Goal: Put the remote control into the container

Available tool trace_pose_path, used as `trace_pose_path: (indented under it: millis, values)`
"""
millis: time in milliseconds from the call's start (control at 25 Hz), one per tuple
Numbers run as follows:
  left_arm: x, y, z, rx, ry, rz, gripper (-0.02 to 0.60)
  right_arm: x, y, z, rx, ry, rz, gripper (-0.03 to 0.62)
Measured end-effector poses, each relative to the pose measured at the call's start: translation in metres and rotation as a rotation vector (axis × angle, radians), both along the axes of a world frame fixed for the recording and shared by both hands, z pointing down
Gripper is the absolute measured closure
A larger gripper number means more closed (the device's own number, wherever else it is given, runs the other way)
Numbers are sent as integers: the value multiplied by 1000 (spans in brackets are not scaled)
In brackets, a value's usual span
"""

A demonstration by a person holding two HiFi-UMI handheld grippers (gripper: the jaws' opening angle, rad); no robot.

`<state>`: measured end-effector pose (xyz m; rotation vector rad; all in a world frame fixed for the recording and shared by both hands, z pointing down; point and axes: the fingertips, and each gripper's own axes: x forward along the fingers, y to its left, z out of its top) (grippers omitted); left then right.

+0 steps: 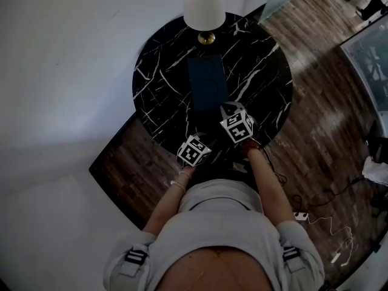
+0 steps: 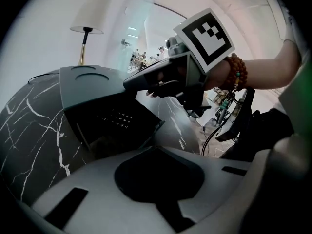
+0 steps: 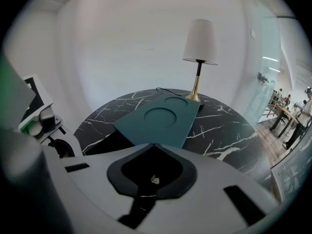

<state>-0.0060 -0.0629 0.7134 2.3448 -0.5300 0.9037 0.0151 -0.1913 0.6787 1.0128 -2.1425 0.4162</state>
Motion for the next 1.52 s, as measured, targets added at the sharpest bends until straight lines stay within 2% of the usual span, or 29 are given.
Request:
trace_pose_path:
  millis: [680, 1120, 1520]
  values:
    - [-7, -39, 3, 6, -5, 1, 580, -1, -1, 0, -38, -8, -13, 582]
    - [-5, -69, 2, 28, 38, -36, 580, -1, -1, 0, -53, -16, -13, 582]
    - [-5, -90, 4, 61, 42, -82, 580, 0, -2, 0, -52, -40, -11, 582]
